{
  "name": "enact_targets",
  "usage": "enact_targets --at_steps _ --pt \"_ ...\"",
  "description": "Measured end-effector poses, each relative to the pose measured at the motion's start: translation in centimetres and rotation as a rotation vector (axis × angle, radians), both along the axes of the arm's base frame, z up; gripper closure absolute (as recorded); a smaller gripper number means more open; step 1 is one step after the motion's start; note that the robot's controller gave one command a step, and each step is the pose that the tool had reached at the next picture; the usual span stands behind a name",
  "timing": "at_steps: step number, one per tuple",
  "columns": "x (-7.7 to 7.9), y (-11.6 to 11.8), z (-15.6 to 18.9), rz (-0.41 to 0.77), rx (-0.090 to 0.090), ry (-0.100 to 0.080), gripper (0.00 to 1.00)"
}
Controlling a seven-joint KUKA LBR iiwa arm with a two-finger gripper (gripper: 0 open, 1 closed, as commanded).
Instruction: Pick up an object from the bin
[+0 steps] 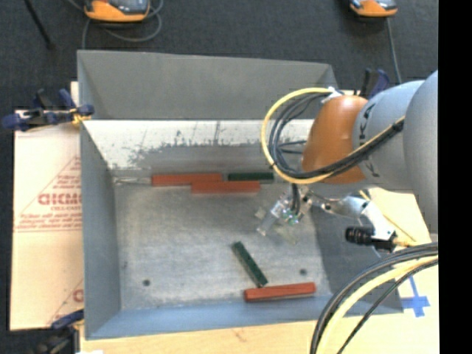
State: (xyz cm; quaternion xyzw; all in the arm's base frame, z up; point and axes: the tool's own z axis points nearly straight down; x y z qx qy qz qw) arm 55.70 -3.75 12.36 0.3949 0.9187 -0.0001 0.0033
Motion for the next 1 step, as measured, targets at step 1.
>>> enact_targets --at_steps 1 --pt "0.18 -0.13 6.07 0.007 0.002 -0.002 1.00"
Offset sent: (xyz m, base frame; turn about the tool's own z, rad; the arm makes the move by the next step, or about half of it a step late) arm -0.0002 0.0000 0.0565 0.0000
